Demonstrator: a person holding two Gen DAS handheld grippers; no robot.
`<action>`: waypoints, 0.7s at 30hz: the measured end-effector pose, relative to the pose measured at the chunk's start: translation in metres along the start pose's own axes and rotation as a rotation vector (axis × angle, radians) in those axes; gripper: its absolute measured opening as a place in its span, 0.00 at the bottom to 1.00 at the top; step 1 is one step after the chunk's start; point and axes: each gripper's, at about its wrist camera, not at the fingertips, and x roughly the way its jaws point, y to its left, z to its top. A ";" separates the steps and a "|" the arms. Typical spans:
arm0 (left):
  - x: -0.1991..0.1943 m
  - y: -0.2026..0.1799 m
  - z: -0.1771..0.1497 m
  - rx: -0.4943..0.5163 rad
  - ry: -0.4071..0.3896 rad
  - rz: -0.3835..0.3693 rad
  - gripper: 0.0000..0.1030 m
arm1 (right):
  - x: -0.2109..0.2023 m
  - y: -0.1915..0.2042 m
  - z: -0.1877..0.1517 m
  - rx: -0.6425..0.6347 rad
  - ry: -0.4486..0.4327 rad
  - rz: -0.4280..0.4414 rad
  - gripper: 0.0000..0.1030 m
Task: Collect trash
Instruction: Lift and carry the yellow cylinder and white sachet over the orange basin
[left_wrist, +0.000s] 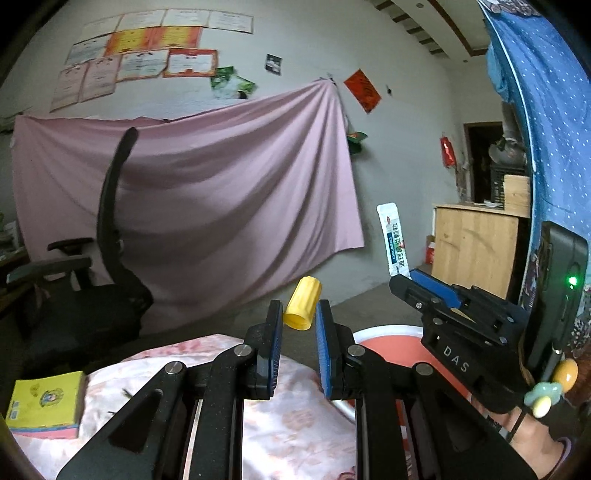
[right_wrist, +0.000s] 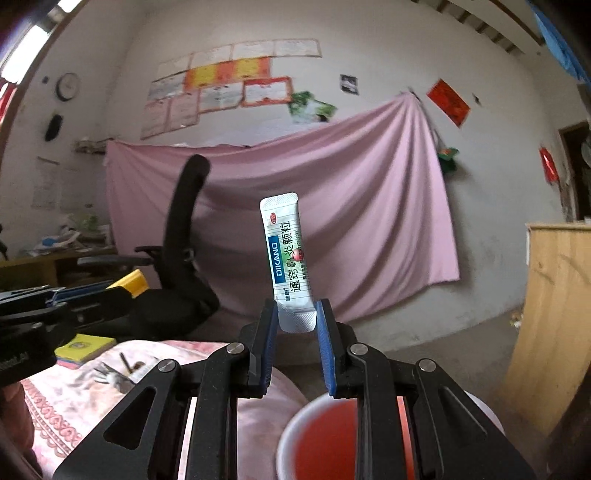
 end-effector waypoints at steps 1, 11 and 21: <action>0.003 -0.003 -0.001 0.003 0.005 -0.007 0.14 | -0.001 -0.005 -0.001 0.006 0.008 -0.012 0.19; 0.067 -0.030 -0.011 -0.117 0.194 -0.127 0.14 | 0.005 -0.054 -0.012 0.110 0.133 -0.114 0.19; 0.119 -0.041 -0.015 -0.181 0.372 -0.167 0.14 | 0.016 -0.089 -0.028 0.221 0.280 -0.166 0.20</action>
